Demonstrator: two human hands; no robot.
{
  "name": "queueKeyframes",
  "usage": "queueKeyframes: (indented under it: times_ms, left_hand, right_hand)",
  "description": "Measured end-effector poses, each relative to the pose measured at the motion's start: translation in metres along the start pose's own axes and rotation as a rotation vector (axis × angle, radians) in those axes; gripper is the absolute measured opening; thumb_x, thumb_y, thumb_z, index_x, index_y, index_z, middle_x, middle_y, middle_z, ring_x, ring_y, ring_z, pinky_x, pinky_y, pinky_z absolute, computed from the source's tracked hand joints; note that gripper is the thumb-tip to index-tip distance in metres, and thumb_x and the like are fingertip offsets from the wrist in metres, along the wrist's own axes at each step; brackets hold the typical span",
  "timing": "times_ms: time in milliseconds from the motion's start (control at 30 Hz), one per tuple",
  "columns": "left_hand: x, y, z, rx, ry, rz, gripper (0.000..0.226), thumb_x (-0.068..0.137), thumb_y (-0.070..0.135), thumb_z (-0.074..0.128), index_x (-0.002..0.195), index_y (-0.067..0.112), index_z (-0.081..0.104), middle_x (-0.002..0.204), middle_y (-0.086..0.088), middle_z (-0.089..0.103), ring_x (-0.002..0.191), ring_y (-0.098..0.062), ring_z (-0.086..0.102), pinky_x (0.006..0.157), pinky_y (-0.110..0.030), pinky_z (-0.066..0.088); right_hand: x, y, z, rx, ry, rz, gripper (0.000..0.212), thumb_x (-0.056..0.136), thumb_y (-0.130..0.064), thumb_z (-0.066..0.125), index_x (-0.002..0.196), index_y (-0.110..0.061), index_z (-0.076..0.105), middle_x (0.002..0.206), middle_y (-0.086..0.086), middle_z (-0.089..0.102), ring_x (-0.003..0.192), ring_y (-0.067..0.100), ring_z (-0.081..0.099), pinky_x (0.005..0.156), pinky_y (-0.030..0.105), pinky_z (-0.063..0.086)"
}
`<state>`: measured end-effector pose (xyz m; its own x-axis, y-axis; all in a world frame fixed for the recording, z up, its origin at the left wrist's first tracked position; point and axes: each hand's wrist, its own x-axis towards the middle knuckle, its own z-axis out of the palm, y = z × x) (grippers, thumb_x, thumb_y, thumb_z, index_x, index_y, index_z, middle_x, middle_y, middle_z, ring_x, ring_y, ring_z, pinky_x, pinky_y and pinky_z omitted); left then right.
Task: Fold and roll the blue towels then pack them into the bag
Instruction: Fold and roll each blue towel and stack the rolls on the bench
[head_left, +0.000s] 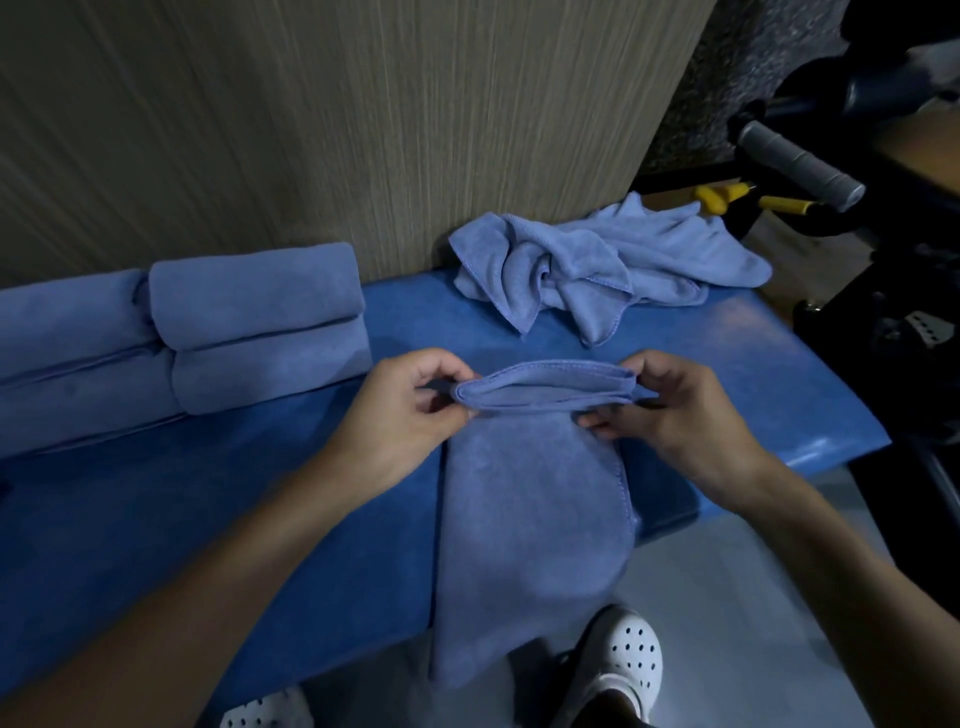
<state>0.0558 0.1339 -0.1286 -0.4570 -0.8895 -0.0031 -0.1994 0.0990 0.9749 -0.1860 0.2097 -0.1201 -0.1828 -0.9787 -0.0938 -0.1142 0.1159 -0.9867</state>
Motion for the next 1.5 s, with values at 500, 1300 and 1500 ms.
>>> queueKeyframes:
  times_ms: [500,1300,1500]
  left_hand:
    - [-0.014,-0.018,-0.013,0.426,-0.187,0.320,0.021,0.079,0.006,0.065,0.080,0.022,0.052,0.116,0.017,0.063,0.057,-0.010,0.045,0.062,-0.024,0.044]
    - [-0.012,-0.015,-0.014,0.792,-0.237,0.036,0.092,0.068,0.078,0.044,0.142,0.024,0.041,0.138,0.014,0.033,0.125,-0.007,0.033,0.111,-0.031,0.033]
    - [-0.007,-0.006,-0.011,0.771,-0.268,-0.052,0.073,0.053,0.079,0.045,0.114,0.039,0.045,0.121,0.022,0.035,0.116,-0.005,0.032,0.101,-0.030,0.025]
  right_hand:
    - [-0.022,0.010,-0.015,-0.804,-0.151,-0.563,0.023,0.082,-0.010,0.071,0.104,-0.016,0.073,0.118,0.001,0.065,0.104,0.009,0.063,0.086,0.019,0.049]
    - [-0.026,0.012,-0.011,-0.788,-0.152,-0.145,0.062,0.083,-0.035,0.072,0.135,-0.024,0.042,0.112,-0.014,0.054,0.092,-0.006,0.048,0.081,0.008,0.037]
    - [-0.019,0.005,-0.009,-0.810,-0.125,-0.001,0.071,0.075,-0.039,0.077,0.137,-0.025,0.045,0.114,-0.007,0.057,0.103,0.010,0.052,0.105,0.044,0.038]
